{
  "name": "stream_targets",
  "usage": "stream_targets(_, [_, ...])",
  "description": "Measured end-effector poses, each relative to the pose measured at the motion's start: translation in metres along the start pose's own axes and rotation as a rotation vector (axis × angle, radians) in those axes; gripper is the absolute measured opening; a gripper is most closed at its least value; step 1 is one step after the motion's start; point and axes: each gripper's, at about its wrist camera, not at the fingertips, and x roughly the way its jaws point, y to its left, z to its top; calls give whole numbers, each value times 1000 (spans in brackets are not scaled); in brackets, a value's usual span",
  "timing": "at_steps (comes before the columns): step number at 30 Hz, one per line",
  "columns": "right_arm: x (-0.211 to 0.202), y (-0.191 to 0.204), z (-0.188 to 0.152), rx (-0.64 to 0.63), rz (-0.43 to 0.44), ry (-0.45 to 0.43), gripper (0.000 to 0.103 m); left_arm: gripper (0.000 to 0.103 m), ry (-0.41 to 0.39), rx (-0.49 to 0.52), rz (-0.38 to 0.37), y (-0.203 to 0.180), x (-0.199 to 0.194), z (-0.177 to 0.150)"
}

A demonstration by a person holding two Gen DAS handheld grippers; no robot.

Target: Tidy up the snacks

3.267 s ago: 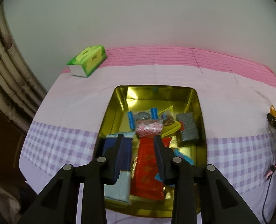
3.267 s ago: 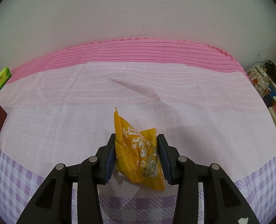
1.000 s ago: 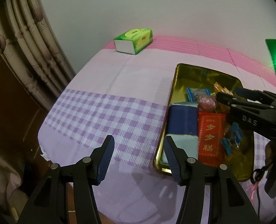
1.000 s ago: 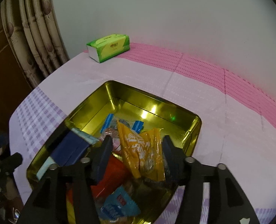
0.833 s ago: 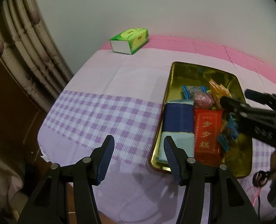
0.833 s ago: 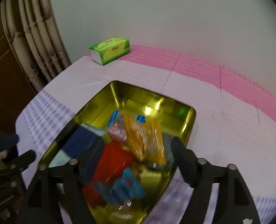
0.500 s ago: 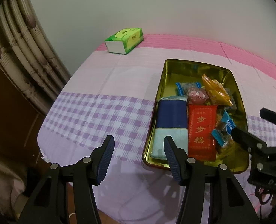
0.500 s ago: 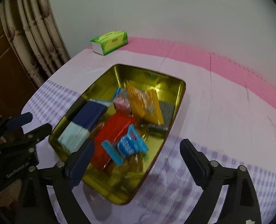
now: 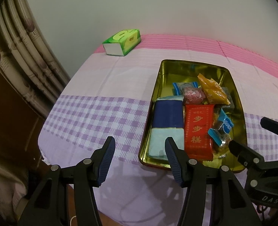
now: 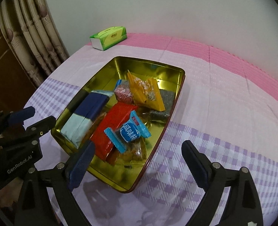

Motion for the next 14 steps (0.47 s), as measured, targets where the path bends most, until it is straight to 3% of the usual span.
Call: stream_targets(14, [-4,4,-2,-5,-2,-10,92,56,-9,-17,-6,3,0,1])
